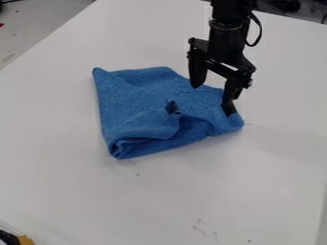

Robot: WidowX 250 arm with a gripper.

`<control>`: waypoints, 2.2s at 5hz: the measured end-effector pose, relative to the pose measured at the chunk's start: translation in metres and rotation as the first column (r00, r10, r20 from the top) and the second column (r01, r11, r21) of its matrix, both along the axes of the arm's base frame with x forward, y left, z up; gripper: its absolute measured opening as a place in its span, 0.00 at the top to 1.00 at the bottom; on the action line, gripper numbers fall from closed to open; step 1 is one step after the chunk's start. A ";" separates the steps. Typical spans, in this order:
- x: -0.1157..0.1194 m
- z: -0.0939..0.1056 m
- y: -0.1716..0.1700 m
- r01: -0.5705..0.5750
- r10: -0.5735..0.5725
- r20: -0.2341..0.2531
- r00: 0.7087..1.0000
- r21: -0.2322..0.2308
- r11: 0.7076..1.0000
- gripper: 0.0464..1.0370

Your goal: Unfold the cloth from right to left

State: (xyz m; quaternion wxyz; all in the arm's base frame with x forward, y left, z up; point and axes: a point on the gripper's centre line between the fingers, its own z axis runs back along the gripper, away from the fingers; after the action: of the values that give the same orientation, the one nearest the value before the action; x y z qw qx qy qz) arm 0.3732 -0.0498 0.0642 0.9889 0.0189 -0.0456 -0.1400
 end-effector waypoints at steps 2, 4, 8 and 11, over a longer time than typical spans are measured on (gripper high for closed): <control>-0.003 -0.025 0.019 -0.045 0.045 -0.013 0.999 -0.021 0.999 0.04; -0.011 -0.040 0.054 -0.124 0.123 -0.016 0.992 -0.028 0.992 0.04; -0.005 -0.039 0.073 -0.147 0.147 -0.007 0.989 0.004 0.989 0.69; -0.035 -0.003 0.103 -0.250 0.247 0.060 0.967 0.060 0.966 0.98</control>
State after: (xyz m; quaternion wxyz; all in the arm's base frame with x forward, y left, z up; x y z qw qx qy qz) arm 0.3383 0.0533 0.0615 0.9959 0.0614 -0.0638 -0.0158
